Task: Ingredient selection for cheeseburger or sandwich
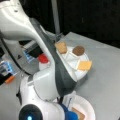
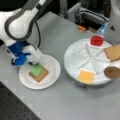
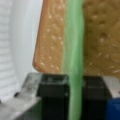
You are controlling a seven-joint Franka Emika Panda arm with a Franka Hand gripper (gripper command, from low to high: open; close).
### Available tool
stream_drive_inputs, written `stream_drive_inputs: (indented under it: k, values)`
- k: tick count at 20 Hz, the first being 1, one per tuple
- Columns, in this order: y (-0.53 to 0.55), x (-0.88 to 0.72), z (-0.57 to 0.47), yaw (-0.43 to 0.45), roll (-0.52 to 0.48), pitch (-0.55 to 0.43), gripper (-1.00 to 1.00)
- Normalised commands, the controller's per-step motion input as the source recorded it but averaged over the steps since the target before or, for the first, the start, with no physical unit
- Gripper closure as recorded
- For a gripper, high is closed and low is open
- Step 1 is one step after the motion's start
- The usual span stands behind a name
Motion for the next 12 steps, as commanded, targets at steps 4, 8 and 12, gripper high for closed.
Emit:
stream_drive_inputs:
  k: [4, 8, 12]
  values:
    - [-0.15, 0.13, -0.04, 0.212, 0.084, 0.029, -1.00]
    - [-0.14, 0.12, -0.03, 0.208, 0.074, 0.033, -1.00]
    - [-0.15, 0.13, -0.03, 0.209, 0.072, 0.034, -1.00]
